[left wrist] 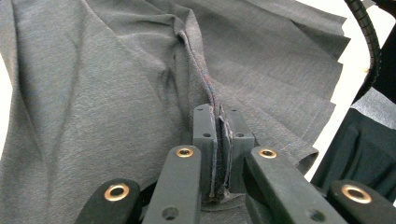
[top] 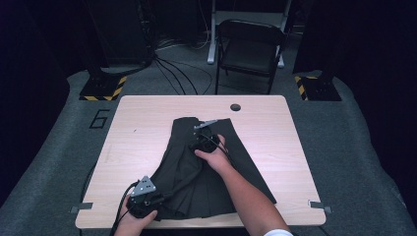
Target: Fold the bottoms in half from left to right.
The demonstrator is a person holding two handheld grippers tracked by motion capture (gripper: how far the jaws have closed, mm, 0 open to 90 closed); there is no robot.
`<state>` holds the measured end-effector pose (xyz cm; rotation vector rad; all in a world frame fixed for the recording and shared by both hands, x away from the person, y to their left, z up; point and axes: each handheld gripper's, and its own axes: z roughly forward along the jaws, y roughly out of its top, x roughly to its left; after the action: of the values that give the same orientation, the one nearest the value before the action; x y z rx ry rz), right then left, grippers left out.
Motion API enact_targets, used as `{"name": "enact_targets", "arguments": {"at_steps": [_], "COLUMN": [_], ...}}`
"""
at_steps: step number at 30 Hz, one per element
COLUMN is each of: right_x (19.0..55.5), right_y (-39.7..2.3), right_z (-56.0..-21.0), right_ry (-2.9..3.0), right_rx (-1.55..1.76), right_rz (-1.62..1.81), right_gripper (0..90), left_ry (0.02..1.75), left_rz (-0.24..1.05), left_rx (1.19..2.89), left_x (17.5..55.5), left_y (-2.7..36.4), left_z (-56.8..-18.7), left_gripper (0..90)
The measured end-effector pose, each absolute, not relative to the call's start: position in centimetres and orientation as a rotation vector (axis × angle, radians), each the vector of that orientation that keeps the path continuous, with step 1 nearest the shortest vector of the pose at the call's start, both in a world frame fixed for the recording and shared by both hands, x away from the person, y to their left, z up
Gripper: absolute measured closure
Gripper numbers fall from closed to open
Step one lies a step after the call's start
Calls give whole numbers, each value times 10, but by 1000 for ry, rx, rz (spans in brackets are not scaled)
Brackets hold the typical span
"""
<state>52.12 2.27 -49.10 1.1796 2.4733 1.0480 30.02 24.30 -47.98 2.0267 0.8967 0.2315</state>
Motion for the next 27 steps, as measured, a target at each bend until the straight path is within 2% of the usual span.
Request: {"name": "enact_targets", "arguments": {"at_steps": [5, 6, 10, 16, 27], "right_x": [514, 514, 509, 510, 517], "right_y": [27, 27, 27, 34, 45], "right_z": [-482, -482, -466, -450, -416], "right_ry": [2485, 2485, 2449, 2439, 2373], "right_rx": [1103, 1103, 1031, 995, 998], "right_rz": [1102, 1102, 1185, 1217, 1290], "right_gripper": [593, 593, 720, 766, 776], "left_ry": [846, 846, 815, 744, 608], "left_rz": [221, 221, 227, 260, 266], "left_rx": [2032, 2032, 1990, 1921, 1889], "left_x": [295, 295, 289, 283, 278], "left_y": [239, 239, 237, 241, 228], "left_z": [-475, -475, -460, -434, -404], "left_gripper": [857, 856, 857, 858, 861]}}
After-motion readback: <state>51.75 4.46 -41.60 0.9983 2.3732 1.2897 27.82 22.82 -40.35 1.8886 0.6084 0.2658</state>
